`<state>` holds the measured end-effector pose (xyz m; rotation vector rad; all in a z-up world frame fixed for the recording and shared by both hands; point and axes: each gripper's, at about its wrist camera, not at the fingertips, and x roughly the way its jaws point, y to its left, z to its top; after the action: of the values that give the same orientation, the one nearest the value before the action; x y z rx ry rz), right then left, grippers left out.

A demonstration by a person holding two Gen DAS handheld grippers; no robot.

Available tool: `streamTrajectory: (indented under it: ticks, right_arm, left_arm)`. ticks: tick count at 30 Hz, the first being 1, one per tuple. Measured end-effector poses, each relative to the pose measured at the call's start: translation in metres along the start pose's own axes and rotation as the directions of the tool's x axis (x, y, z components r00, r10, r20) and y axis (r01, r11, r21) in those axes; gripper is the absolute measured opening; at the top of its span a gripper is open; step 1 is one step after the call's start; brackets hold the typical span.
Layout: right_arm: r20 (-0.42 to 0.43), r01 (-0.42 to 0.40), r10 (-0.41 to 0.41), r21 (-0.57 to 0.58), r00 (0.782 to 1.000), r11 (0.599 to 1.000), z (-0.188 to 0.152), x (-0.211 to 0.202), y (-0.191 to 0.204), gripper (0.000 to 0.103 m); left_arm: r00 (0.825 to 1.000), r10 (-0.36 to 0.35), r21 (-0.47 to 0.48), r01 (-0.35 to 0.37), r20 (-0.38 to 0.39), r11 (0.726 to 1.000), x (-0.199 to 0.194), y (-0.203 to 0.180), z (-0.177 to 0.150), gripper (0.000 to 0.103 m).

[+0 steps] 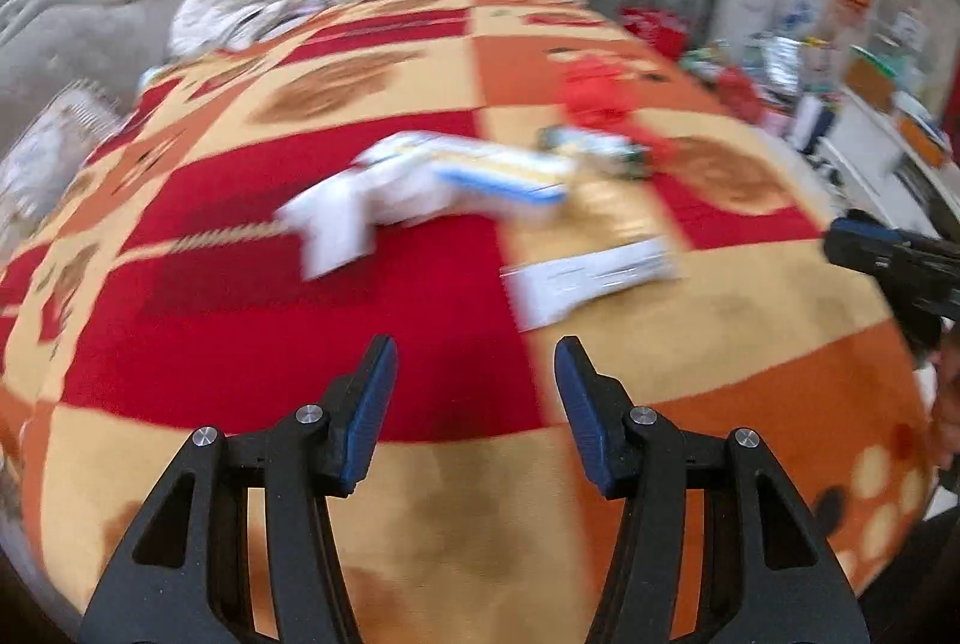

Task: Collect trash
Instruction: 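Move both open tools back over the bed toward the white tissue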

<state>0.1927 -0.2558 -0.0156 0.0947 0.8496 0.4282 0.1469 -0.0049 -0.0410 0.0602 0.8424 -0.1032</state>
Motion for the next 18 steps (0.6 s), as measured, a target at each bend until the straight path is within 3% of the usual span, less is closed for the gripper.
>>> streamTrajectory:
  ticks: [4,11,18]
  right_arm:
    - [-0.044,-0.049,0.043,-0.134,0.998,0.99,0.008,0.032,0.042,0.048]
    - [-0.096,-0.08,0.051,-0.34,0.994,0.937,0.019,0.077,0.09,0.049]
    - [-0.134,-0.232,0.191,-0.452,0.972,0.861,0.028,0.094,0.112,0.048]
  left_arm:
    - [0.999,0.022,-0.068,-0.024,-0.029,0.997,0.013,0.029,-0.009,0.053]
    - [0.998,-0.053,-0.128,0.049,-0.029,0.991,0.014,0.038,-0.01,0.06]
    - [0.996,-0.092,-0.138,0.087,-0.024,0.987,0.012,0.039,-0.007,0.064]
